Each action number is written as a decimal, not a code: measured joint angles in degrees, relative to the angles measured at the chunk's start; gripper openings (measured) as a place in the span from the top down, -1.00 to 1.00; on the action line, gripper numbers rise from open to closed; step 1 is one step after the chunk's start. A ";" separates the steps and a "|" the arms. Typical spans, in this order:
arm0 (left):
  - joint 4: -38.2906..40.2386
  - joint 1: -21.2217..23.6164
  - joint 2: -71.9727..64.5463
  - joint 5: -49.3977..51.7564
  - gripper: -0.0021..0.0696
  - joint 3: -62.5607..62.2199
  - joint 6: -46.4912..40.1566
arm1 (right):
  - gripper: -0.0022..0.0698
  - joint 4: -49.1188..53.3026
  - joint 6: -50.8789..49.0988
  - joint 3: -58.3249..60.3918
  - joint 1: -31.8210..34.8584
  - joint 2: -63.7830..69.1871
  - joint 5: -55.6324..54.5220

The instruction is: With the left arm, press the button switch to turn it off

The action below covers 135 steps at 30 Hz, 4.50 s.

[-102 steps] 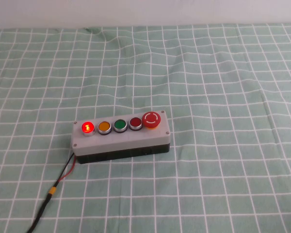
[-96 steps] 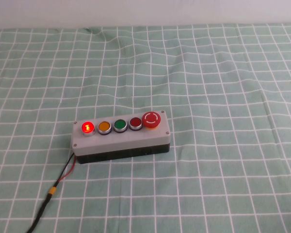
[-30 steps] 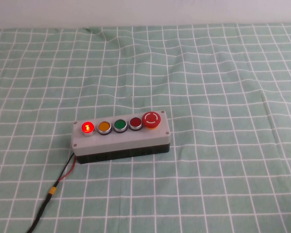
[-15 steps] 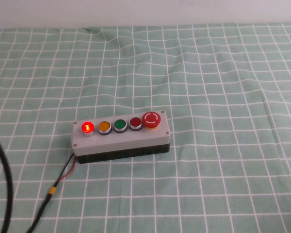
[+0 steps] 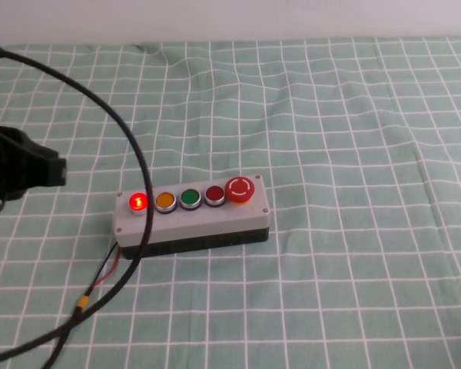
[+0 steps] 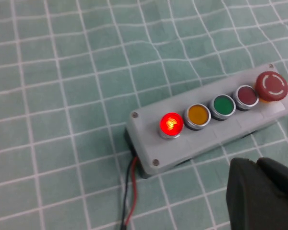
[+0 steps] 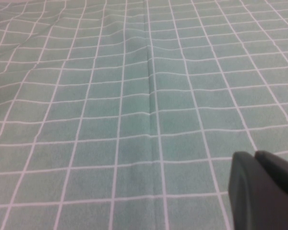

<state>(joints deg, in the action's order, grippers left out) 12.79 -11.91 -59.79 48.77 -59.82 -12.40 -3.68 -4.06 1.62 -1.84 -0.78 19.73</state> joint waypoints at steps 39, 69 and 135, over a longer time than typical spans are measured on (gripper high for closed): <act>-7.16 -7.47 -38.73 0.20 0.95 -13.19 6.85 | 0.98 0.00 0.00 0.00 0.00 0.00 0.00; -7.24 -7.47 14.86 4.07 0.95 -7.56 7.69 | 0.98 0.00 0.00 0.00 0.00 0.00 0.00; -15.58 7.59 60.40 -26.65 0.95 61.29 12.40 | 0.98 0.00 0.00 0.00 0.00 0.00 0.00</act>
<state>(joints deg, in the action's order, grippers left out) -2.78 -4.31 0.61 22.11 1.46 0.00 -3.68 -4.06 1.62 -1.84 -0.78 19.73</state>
